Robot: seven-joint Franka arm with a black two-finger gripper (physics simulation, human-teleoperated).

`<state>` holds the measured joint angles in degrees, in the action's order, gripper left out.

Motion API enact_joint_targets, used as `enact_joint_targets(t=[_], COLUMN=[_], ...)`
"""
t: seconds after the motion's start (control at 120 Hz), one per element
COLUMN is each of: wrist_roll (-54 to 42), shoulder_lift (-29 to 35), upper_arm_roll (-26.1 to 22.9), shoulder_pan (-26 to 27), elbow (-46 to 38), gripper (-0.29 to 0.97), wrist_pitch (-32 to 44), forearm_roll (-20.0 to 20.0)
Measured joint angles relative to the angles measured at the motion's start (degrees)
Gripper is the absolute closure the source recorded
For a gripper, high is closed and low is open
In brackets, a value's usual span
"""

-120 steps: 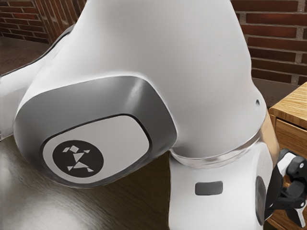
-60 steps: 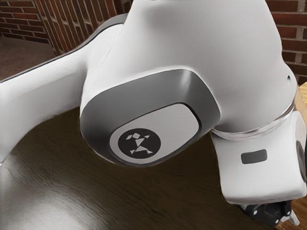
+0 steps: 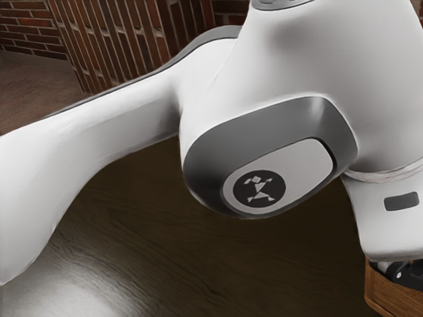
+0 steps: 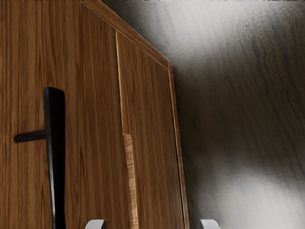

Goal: Pull the drawer handle with one arm to open the drawer

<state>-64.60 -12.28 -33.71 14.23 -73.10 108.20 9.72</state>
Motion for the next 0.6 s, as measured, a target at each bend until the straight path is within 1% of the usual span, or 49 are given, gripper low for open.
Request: enact_joint_targets(t=[0.225,0.467,0.55,0.6], wrist_roll=[-0.71,-1.49,-1.68,-1.78], shoulder_lift=[-4.05,-5.83,-6.2,-6.27], upper_arm_roll=[2.46,2.83,2.88,4.12], shoulder_pan=[1.5,2.27,2.6,3.9], elbow=[4.14,5.04,5.03,4.99], gripper=[0.49,0.5,0.53,0.56], wrist_pitch=[1.14,1.9,2.18,2.3], forearm_roll=[1.21,1.41,1.42,1.43])
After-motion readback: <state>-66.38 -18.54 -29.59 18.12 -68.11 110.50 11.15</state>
